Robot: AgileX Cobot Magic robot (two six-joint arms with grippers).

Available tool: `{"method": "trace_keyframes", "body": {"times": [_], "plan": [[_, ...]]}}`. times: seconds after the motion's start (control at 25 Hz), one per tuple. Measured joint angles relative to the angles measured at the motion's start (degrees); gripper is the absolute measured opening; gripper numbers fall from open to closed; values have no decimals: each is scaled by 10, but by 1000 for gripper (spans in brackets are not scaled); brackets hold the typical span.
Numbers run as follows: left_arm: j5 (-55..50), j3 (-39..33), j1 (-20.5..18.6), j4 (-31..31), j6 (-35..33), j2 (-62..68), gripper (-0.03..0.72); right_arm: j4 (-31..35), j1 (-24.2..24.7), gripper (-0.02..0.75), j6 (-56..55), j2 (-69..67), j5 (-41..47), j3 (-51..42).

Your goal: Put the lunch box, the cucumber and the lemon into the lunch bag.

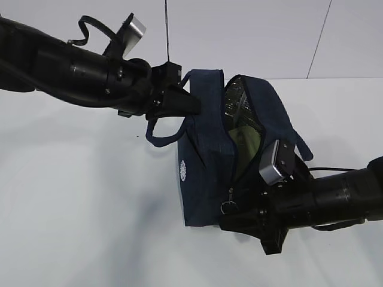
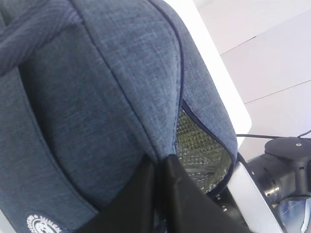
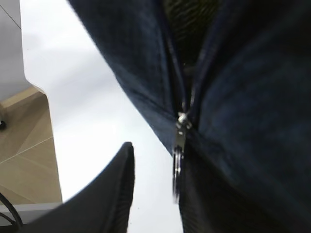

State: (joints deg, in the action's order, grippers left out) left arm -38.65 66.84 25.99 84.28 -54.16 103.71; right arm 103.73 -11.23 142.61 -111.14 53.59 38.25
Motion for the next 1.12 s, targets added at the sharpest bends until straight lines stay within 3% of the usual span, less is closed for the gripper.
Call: {"method": "trace_keyframes", "body": {"times": [1.12], "plan": [[0,0,0,0,0,0,13,0,0,235,-4,0,0,6]]}}
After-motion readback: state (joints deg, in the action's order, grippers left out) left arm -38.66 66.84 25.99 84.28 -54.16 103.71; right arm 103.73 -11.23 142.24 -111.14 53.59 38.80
